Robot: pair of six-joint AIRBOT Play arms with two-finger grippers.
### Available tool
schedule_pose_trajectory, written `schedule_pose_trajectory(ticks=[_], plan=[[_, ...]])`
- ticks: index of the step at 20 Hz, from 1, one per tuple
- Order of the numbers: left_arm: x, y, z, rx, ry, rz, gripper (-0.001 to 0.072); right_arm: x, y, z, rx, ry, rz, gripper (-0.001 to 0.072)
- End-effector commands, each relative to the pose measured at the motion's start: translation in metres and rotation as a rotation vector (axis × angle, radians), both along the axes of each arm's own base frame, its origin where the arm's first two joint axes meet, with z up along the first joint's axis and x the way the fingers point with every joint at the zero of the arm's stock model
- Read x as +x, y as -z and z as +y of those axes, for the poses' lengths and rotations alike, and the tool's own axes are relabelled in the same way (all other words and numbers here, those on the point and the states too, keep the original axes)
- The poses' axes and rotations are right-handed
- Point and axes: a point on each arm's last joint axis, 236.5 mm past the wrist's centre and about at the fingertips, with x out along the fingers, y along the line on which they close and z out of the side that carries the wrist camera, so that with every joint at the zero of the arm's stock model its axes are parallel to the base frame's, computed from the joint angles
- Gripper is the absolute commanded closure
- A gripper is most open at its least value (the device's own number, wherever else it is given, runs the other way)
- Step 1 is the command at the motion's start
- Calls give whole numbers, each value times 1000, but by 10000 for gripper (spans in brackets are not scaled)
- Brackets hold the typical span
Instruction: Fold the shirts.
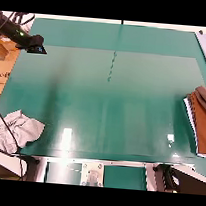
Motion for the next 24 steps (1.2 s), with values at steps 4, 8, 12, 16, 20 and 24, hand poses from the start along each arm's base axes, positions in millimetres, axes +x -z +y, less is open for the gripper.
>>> schedule_pose_trajectory(ticks=[4, 8, 12, 16, 20, 24], plan=[[-1, 0, -1, -2, 4, 5, 688, -81, 113, 32, 180, 65, 326, -8], [2, -2, -3, -14, 1, -10, 688, -45, 87, 14, 125, 54, 188, 38], [8, -27, -15, -69, -6, -89, 689, 72, -4, 19, -81, -172, -69, 698], [-10, -58, -16, -59, -6, -127, 690, 166, -36, 103, -196, -509, -104, 701], [-46, -51, -21, -60, -12, -72, 690, 199, 11, 223, -249, -902, 59, 701], [-107, 3, -44, 3, 4, 13, 691, 194, 65, 340, -223, -1210, 107, 701]])
